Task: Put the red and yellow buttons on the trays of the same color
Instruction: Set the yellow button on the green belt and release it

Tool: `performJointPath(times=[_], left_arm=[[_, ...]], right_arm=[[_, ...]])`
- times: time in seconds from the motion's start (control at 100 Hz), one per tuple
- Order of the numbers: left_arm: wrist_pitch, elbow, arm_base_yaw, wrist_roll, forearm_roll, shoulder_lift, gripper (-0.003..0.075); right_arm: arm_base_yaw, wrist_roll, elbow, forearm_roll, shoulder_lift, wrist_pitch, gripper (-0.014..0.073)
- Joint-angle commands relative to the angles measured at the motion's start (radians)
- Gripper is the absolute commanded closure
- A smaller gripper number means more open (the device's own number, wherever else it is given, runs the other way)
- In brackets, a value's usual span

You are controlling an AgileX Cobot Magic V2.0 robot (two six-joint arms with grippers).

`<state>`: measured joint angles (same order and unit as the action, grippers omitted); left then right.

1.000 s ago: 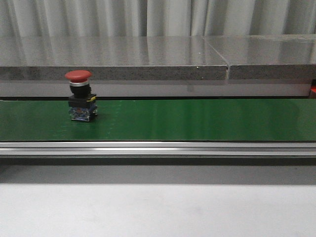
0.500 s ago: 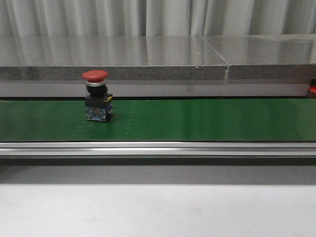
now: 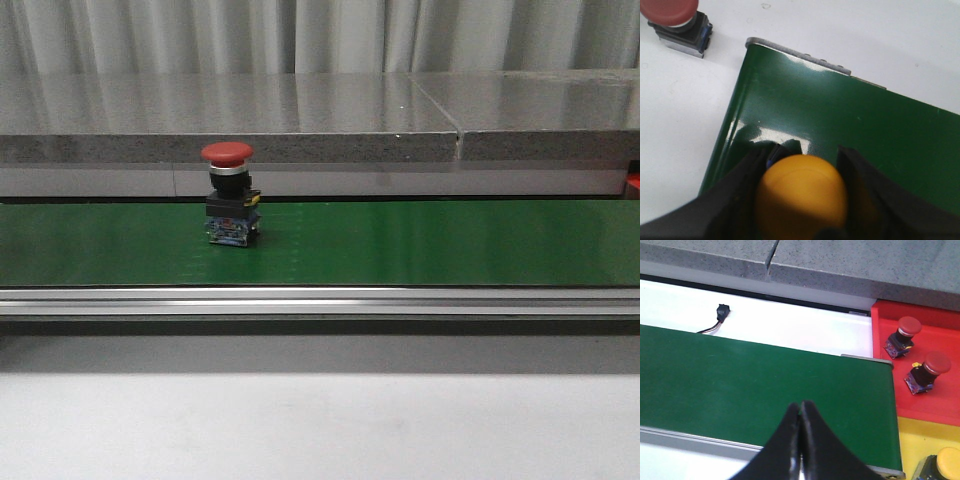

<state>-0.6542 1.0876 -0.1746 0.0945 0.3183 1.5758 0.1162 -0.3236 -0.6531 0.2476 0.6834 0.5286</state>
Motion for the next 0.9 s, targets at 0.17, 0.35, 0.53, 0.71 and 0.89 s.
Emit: performJointPath(times=[0.17, 0.35, 0.53, 0.71, 0.89], left_arm=[[0.037, 0.034, 0.006, 0.06, 0.058, -0.034, 0.0033], [0.035, 0.086, 0.013, 0.127, 0.102, -0.038, 0.0055], [0.062, 0.127, 0.065, 0.179, 0.113, -0.086, 0.0076], [0.101, 0.119, 0.129, 0.206, 0.113, -0.211, 0.0081], [0.116, 0.057, 0.145, 0.206, 0.113, -0.396, 0.0081]], right_arm=[[-0.005, -0.008, -0.027, 0.011, -0.005, -0.063, 0.0662], [-0.005, -0.008, -0.027, 0.011, -0.005, -0.063, 0.0662], [-0.005, -0.008, -0.027, 0.011, -0.005, -0.063, 0.0662], [-0.005, -0.008, -0.027, 0.011, -0.005, -0.063, 0.0662], [-0.005, -0.008, -0.027, 0.011, -0.005, -0.063, 0.0662]])
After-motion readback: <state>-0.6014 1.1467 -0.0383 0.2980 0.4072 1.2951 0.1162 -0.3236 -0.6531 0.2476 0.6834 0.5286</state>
